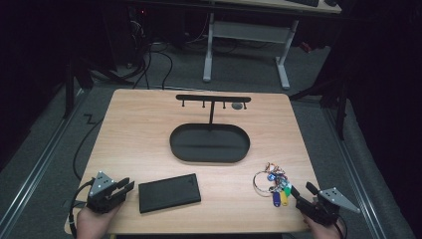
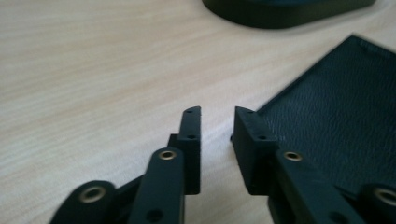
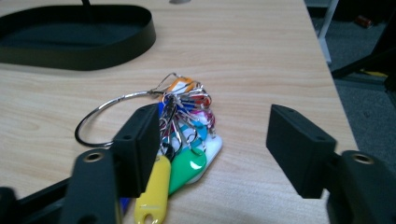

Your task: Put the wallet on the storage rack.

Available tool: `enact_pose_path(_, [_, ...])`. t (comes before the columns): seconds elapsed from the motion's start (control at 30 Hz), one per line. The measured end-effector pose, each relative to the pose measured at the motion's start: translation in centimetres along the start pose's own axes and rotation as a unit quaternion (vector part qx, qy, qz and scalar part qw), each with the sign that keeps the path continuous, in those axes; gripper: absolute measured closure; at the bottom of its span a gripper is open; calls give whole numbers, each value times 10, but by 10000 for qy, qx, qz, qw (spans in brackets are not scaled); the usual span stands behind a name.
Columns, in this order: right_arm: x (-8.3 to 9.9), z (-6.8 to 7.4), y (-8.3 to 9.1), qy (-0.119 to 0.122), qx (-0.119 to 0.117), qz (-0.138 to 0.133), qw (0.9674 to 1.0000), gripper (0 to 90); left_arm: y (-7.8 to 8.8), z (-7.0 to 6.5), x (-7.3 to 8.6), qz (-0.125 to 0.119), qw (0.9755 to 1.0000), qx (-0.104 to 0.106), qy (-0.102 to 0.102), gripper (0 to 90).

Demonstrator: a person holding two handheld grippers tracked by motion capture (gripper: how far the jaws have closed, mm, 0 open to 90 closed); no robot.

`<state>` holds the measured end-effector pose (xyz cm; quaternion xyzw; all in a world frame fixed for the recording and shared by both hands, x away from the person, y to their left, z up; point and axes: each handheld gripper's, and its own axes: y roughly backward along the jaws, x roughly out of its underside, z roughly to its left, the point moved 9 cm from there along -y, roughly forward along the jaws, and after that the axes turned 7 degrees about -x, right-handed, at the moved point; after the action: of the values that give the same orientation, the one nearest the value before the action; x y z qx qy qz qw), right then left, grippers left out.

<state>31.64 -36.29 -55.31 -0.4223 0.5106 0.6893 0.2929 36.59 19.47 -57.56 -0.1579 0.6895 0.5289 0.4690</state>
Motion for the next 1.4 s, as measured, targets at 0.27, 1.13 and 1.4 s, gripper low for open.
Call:
enact_pose_path(0.27, [0,4,0,74,-98,47,9999,388,-7,-14,7,346,9987,12,-376,887])
enact_pose_path(1.13, [4,5,-3,58,-191,177,9996,386,5,-102,13,355,9785,1393,-1477,868])
enact_pose_path(1.4, [4,4,-4,50,-199,191,9996,386,8,-111,12,273,9764,1470,-1555,804])
